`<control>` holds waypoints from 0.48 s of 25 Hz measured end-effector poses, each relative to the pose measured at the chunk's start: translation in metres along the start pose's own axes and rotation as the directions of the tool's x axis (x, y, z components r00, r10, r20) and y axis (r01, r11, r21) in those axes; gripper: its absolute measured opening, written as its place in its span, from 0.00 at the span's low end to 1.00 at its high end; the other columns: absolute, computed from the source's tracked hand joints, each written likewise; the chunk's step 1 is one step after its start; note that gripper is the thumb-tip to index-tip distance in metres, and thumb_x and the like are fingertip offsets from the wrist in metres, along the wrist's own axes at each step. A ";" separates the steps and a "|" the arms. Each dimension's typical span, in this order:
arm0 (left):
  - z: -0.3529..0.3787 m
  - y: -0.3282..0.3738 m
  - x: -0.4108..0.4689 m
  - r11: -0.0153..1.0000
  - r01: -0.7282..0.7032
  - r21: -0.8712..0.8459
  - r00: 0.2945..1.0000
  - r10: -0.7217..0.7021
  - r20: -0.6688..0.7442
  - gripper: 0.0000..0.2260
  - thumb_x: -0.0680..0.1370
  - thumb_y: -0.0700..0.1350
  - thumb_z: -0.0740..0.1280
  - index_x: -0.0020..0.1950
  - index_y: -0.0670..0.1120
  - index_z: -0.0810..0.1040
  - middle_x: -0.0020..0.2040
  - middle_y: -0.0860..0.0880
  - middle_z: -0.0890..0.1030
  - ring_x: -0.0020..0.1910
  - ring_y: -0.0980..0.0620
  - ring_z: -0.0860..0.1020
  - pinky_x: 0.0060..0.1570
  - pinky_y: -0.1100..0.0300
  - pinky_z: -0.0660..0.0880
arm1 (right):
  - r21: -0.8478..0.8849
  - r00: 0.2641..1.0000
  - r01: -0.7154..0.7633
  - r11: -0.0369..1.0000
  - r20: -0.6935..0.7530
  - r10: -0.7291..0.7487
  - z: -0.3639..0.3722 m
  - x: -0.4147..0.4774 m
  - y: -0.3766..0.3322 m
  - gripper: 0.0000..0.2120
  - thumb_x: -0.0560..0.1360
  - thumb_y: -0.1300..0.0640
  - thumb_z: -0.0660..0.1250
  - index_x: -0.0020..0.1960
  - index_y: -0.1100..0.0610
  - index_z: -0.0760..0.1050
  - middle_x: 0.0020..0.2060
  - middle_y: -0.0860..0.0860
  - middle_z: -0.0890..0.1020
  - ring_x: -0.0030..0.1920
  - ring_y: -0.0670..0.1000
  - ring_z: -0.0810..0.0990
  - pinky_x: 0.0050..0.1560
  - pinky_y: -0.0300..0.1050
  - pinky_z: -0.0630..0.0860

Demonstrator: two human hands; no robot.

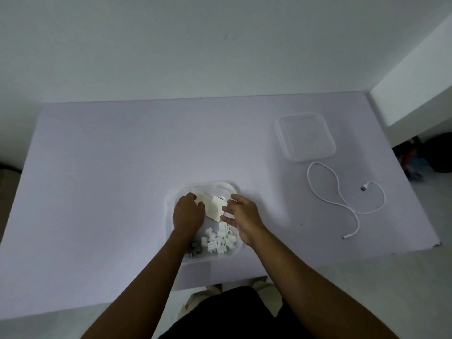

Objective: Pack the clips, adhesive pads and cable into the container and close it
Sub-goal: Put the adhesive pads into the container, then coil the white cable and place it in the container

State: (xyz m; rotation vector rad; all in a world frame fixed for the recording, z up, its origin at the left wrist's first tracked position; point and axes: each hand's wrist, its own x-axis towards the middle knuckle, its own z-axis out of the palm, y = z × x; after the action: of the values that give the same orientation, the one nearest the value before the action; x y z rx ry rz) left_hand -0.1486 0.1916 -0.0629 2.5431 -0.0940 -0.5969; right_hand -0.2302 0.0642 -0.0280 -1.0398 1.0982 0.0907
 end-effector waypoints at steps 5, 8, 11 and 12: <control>0.005 0.043 -0.022 0.954 -0.294 -0.062 0.943 0.279 -0.182 0.12 0.78 0.45 0.66 0.60 0.44 0.78 0.56 0.45 0.79 0.56 0.46 0.77 0.53 0.55 0.74 | -0.080 0.969 0.219 0.972 -0.102 -0.227 -0.058 -0.010 -0.015 0.08 0.77 0.62 0.67 0.55 0.56 0.79 0.46 0.55 0.84 0.41 0.51 0.84 0.37 0.46 0.82; 0.035 0.088 -0.037 0.890 -0.436 -0.129 0.899 0.427 -0.096 0.11 0.79 0.46 0.66 0.59 0.45 0.77 0.54 0.49 0.79 0.52 0.49 0.78 0.51 0.57 0.74 | -0.112 0.941 0.202 0.973 -0.254 -0.225 -0.122 0.000 -0.020 0.06 0.75 0.64 0.66 0.50 0.58 0.79 0.42 0.55 0.84 0.33 0.49 0.78 0.29 0.43 0.74; 0.085 0.133 -0.050 0.847 -0.514 -0.138 0.851 0.523 0.039 0.11 0.79 0.47 0.66 0.60 0.46 0.77 0.53 0.50 0.79 0.50 0.50 0.77 0.49 0.61 0.72 | -0.195 0.915 0.129 0.972 -0.355 -0.193 -0.198 0.016 -0.010 0.02 0.75 0.61 0.68 0.47 0.58 0.78 0.43 0.57 0.84 0.36 0.52 0.79 0.32 0.44 0.73; 0.105 0.148 -0.054 0.832 -0.538 -0.136 0.829 0.552 0.088 0.11 0.79 0.48 0.66 0.61 0.47 0.76 0.54 0.50 0.79 0.51 0.51 0.77 0.50 0.61 0.72 | -0.279 0.888 0.110 0.954 -0.403 -0.220 -0.225 0.022 -0.006 0.03 0.74 0.60 0.70 0.46 0.59 0.77 0.43 0.57 0.84 0.39 0.54 0.80 0.37 0.45 0.73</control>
State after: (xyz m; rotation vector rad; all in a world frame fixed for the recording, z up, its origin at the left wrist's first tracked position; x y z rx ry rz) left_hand -0.2350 0.0236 -0.0473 2.2165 -0.7881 -0.5057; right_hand -0.3698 -0.1114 -0.0542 -1.4222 1.4157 -0.1529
